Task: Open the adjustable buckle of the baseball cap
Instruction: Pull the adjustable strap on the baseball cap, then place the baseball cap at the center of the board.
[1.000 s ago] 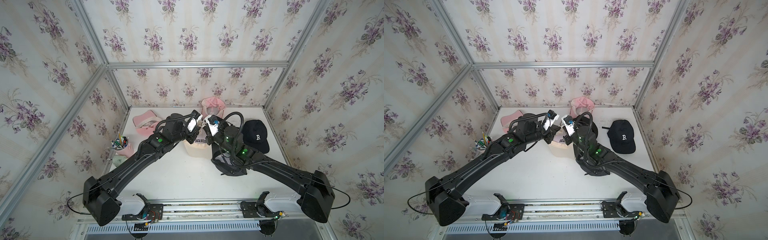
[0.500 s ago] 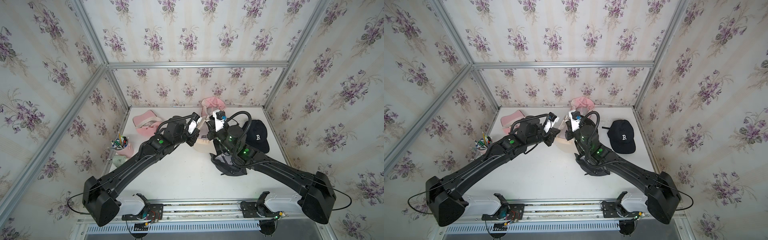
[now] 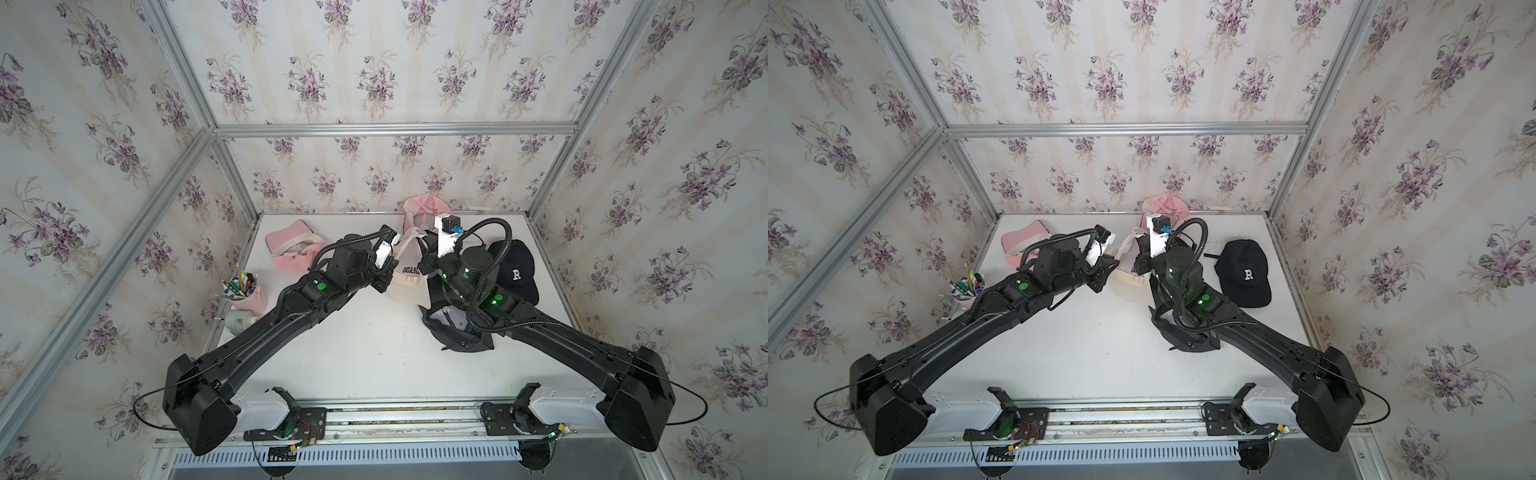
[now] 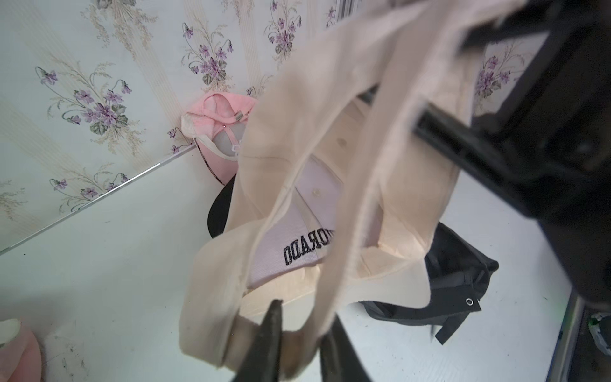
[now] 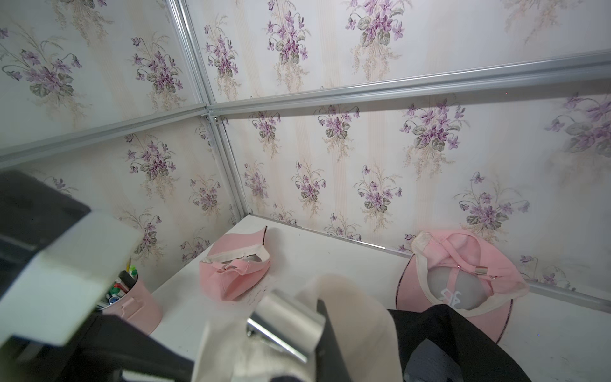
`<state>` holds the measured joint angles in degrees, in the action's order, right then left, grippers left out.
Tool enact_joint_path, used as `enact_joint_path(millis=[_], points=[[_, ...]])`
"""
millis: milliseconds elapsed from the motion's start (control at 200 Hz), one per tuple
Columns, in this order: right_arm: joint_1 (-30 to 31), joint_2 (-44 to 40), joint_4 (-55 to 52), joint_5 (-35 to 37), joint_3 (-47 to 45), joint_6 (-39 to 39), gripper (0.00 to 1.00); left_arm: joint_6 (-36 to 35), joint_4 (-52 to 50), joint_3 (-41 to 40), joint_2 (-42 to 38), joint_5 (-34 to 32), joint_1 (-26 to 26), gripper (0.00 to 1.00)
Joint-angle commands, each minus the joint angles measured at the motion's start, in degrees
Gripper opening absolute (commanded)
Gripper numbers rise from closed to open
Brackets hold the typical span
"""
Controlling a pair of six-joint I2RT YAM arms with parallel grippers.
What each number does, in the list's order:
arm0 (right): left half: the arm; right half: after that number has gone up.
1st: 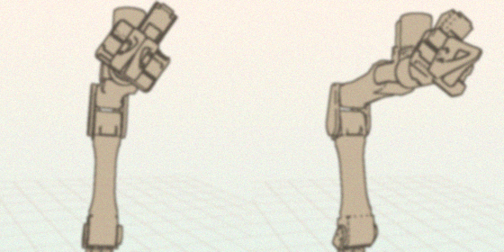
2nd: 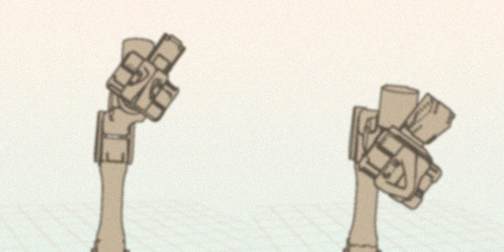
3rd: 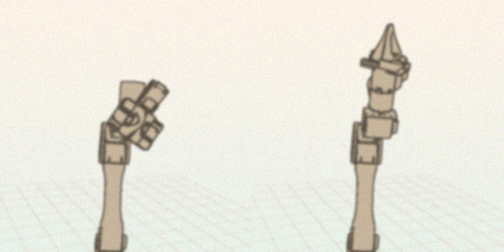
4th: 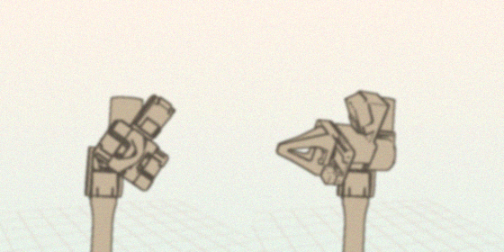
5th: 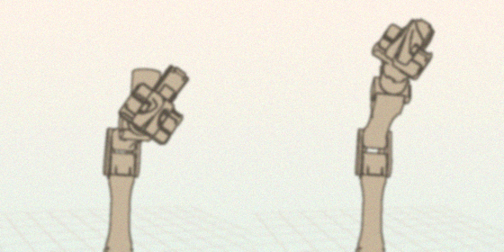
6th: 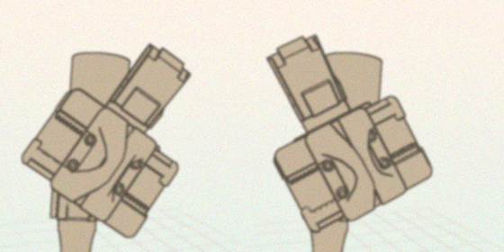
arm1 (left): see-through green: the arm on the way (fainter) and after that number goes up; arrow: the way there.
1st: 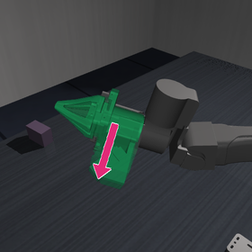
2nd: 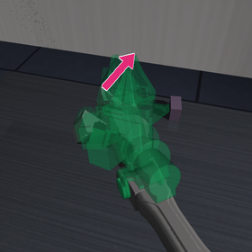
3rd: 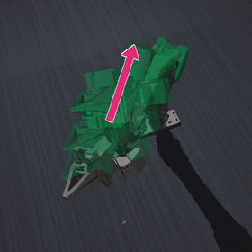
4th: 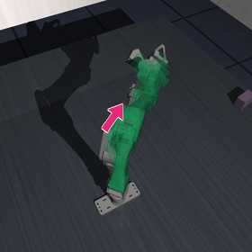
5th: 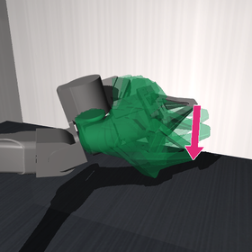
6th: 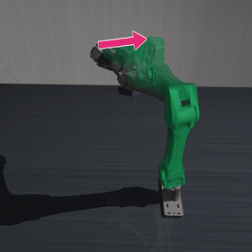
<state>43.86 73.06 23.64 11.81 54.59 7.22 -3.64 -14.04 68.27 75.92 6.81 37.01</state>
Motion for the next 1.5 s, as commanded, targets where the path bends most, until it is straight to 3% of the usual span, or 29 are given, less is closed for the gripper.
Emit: enact_joint_path(millis=[0, 235, 390, 650, 1039, 1194, 1284, 1374, 1494], points=[[-0.1, 0.1, 0.7, 3.0, 1.0, 2.1, 0.0, 2.6, 3.0, 2.3, 0.5, -4.9, -0.1, 0.65], [-0.1, -0.1, -0.8, 12.4, 2.0, 6.8, 0.0, 6.9, 4.0, 2.4, -3.4, -5.8, 0.7, 0.81], [-0.1, 0.7, -1.3, 17.4, 4.0, 12.2, 0.0, 8.7, 7.2, -2.6, -6.5, -9.1, 3.8, 0.82], [0.3, 2.5, -1.9, 21.3, 8.0, 18.1, 0.0, 5.0, 15.5, -11.2, -7.9, -11.9, 11.5, 0.81], [2.4, 3.5, -3.4, 27.3, 10.4, 21.3, 0.0, 4.8, 25.6, -8.9, 3.6, -7.4, 12.5, 0.82], [2.9, 3.4, -3.6, 27.6, 10.4, 21.8, 0.0, 4.7, 24.9, -5.5, 9.4, -10.5, 12.4, 0.82], [3.3, 3.1, -3.8, 27.5, 10.3, 22.3, 0.0, 4.5, 23.6, -4.0, 11.0, -11.2, 12.1, 0.8], [3.6, 3.1, -4.0, 27.5, 10.1, 22.4, 0.0, 4.2, 23.0, -3.1, 11.9, -10.9, 12.1, 0.71], [3.9, 3.1, -4.5, 27.5, 10.0, 22.8, 0.0, 4.1, 22.9, -3.0, 12.0, -11.7, 12.1, 0.52]])
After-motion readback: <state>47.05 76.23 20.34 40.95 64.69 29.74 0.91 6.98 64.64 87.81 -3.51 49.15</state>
